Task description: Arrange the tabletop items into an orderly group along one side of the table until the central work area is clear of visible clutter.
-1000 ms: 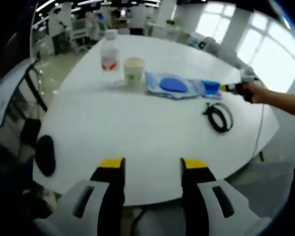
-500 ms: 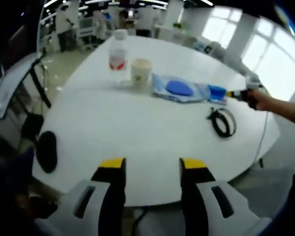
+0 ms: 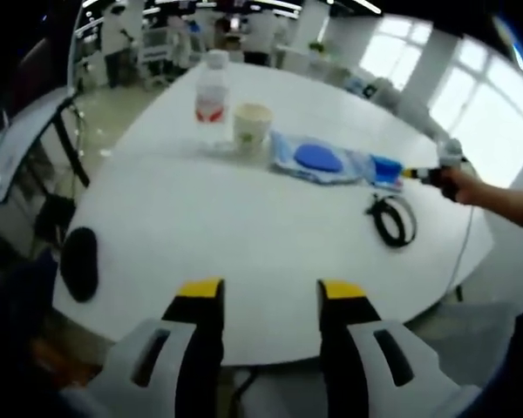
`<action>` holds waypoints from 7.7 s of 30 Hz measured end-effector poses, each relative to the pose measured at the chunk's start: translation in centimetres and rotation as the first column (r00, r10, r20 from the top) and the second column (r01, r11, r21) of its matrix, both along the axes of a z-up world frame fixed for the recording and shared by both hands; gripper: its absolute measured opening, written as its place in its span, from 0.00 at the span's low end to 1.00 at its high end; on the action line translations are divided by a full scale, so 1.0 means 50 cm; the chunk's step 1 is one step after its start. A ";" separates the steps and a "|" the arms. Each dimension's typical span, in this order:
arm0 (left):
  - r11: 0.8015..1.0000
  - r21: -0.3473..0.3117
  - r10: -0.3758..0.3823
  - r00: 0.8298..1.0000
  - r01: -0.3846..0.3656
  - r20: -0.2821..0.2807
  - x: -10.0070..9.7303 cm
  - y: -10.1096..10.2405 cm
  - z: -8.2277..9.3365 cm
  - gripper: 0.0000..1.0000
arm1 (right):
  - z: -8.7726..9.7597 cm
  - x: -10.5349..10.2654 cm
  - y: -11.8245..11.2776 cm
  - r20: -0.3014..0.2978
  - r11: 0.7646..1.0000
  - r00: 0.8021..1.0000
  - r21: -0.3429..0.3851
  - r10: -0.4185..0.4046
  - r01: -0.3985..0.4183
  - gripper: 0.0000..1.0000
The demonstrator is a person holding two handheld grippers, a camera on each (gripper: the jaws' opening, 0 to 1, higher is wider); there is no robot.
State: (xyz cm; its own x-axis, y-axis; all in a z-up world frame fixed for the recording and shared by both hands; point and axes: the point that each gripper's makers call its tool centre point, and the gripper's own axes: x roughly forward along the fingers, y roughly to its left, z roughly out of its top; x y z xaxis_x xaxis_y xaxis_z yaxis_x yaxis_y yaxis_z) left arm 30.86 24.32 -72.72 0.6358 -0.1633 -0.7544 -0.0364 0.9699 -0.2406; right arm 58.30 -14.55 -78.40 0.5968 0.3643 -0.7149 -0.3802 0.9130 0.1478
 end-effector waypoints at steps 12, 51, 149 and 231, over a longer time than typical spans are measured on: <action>1.000 0.008 -0.006 1.000 0.006 -0.005 -0.009 -0.012 0.010 0.39 | -0.002 0.000 -0.006 0.001 0.998 0.999 -0.032 0.051 -0.051 0.03; 0.999 -0.025 -0.041 0.999 0.041 -0.004 0.003 -0.021 0.002 0.41 | -0.003 -0.021 -0.007 -0.046 0.999 0.998 -0.004 -0.048 0.048 0.17; 0.982 -0.103 -0.157 0.987 0.161 0.045 0.011 -0.080 0.006 0.39 | -0.055 -0.212 0.140 -0.080 0.986 0.994 -0.139 0.080 -0.090 0.10; 0.980 -0.083 -0.180 0.982 0.183 0.050 0.012 -0.082 0.006 0.39 | -0.063 -0.199 0.169 -0.123 0.995 0.988 -0.032 -0.095 0.092 0.11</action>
State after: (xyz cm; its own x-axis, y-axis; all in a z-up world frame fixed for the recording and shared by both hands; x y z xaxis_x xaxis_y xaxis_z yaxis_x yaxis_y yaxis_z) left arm 31.47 20.21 -72.44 0.6203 -0.3425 -0.7056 0.1503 0.9348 -0.3217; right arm 48.33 -6.10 -81.56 0.5335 0.2909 -0.7942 -0.2730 0.9480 0.1638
